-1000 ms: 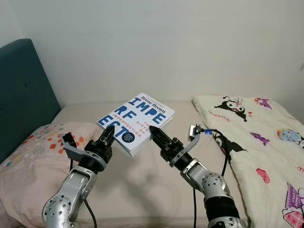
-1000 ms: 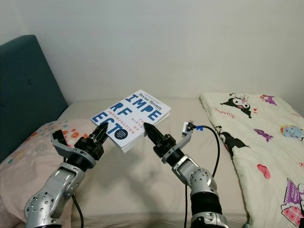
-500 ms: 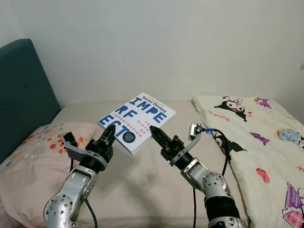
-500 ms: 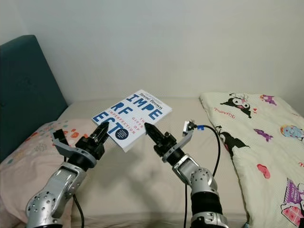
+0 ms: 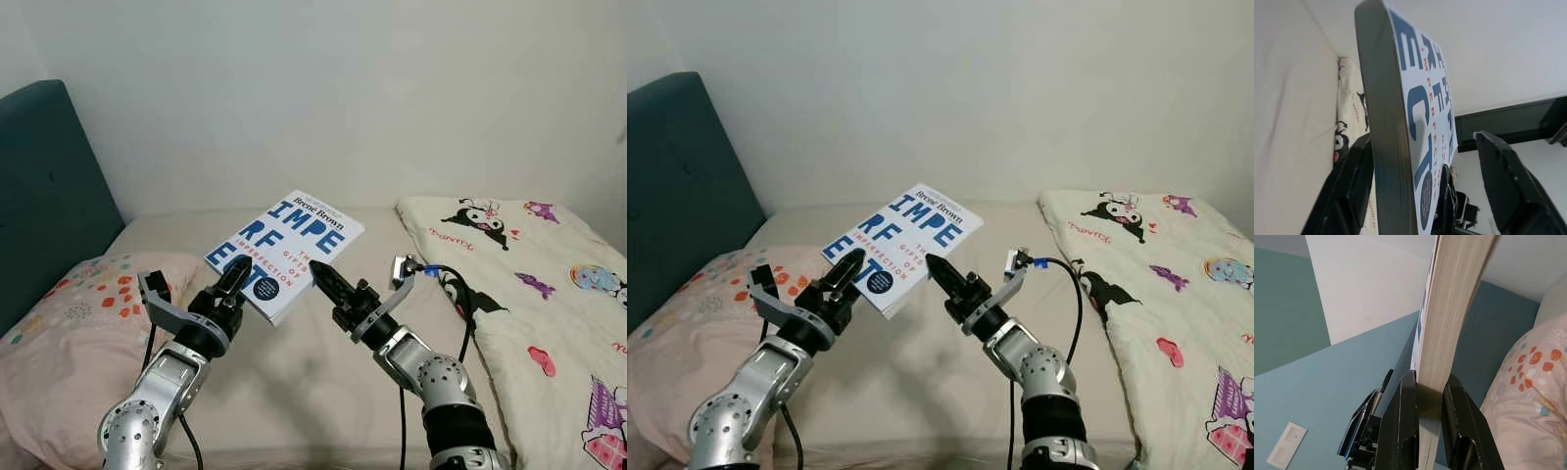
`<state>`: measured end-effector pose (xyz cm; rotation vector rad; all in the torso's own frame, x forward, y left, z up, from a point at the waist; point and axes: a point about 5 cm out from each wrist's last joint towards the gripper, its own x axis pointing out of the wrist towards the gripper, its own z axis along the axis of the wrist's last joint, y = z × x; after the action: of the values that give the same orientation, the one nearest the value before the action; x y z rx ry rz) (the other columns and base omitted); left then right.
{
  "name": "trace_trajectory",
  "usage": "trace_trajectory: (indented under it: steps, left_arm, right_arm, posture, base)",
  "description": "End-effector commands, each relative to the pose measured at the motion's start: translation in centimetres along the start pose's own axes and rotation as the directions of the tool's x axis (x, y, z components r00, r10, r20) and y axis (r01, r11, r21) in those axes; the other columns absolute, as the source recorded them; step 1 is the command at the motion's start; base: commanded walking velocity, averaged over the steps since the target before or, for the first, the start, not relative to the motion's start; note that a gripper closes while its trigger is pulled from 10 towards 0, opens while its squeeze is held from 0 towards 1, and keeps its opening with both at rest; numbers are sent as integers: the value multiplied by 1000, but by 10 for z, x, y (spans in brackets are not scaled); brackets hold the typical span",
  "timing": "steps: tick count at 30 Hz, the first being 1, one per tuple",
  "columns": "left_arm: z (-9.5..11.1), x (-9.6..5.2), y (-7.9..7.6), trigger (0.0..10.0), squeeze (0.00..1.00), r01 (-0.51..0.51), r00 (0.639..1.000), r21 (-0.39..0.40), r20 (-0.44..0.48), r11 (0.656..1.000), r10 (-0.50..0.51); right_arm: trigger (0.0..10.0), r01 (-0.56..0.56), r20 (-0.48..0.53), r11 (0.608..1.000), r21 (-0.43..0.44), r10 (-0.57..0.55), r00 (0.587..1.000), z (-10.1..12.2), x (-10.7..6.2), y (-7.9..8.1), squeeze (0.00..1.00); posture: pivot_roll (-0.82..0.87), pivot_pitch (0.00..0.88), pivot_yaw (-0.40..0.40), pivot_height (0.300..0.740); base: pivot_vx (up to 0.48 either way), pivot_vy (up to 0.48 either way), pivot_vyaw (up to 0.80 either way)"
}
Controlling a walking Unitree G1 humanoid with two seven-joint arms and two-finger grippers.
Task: Clean up the room
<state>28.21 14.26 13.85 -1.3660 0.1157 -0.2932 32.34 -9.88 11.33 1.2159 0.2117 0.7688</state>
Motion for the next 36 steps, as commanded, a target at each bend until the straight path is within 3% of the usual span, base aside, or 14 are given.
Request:
trace_trajectory:
  steps: [1,7,9,10,15,17,20,21,24,25,28,29,33,36]
  left_arm:
    - [0,-7,17,10000,0,-85,995,28,45,996,84]
    - [38,-22,37,10000,0,-238,956,138,207,961,207]
    - [74,-40,52,10000,0,-419,888,320,341,850,309]
    - [74,-40,52,10000,0,-419,888,320,341,850,309]
    - [84,-49,68,10000,0,-539,836,681,359,496,415]
    - [81,-49,70,10000,0,-530,837,710,347,465,423]
    - [72,-46,72,10000,0,-503,844,756,323,420,429]
    - [64,-44,73,10000,0,-480,850,783,303,396,431]
    - [55,-42,75,10000,0,-444,860,818,275,364,430]
    - [41,-40,78,10000,0,-382,877,870,235,312,419]
    - [33,-39,80,10000,0,-355,884,885,213,302,416]
    - [25,-40,82,10000,0,-330,890,900,196,284,412]
    - [18,-41,84,10000,0,-307,894,915,184,261,409]
    - [13,-41,85,10000,0,-300,897,914,173,272,407]
  right_arm:
    - [0,40,48,997,-71,-37,998,17,0,0,0]
    - [0,220,103,949,-226,-202,974,50,-10,-11,0]
    - [0,313,62,846,-432,-318,946,70,-20,-14,0]
    - [0,313,62,846,-432,-318,946,70,-20,-14,0]
    - [0,117,-198,524,-844,-506,840,58,-30,-20,0]
    - [0,59,-235,490,-870,-517,823,54,-31,-20,0]
    - [1412,-106,-348,447,-888,-503,791,41,-34,-19,0]
    - [3529,-231,-420,394,-889,-504,755,32,-38,-20,0]
    - [4863,-357,-476,320,-878,-505,719,25,-42,-20,0]
    - [10000,-475,-527,238,-847,-501,687,18,-45,-20,0]
    - [10000,-482,-543,253,-839,-460,702,16,-42,-17,0]
    - [10000,-480,-575,318,-818,-407,710,14,-39,-13,0]
    - [10000,-489,-615,387,-782,-345,709,12,-37,-9,0]
    - [10000,-543,-699,461,-702,-299,650,10,-44,-6,0]
  posture:
    - [11,0,14,740]
    - [8,0,16,740]
    - [5,0,13,740]
    - [5,0,13,740]
    - [0,0,12,740]
    - [0,0,12,740]
    - [0,0,12,740]
    - [0,0,11,740]
    - [-1,0,8,740]
    - [0,0,6,740]
    - [-2,0,9,740]
    - [-4,0,8,740]
    - [-4,0,8,740]
    - [-2,0,4,740]
  base:
    - [0,0,0]
    - [0,0,0]
    - [0,0,0]
    - [0,0,0]
    - [0,0,0]
    - [0,0,0]
    - [0,0,0]
    - [0,0,0]
    - [0,0,0]
    - [0,0,0]
    - [0,0,0]
    - [0,0,0]
    - [0,0,0]
    - [0,0,0]
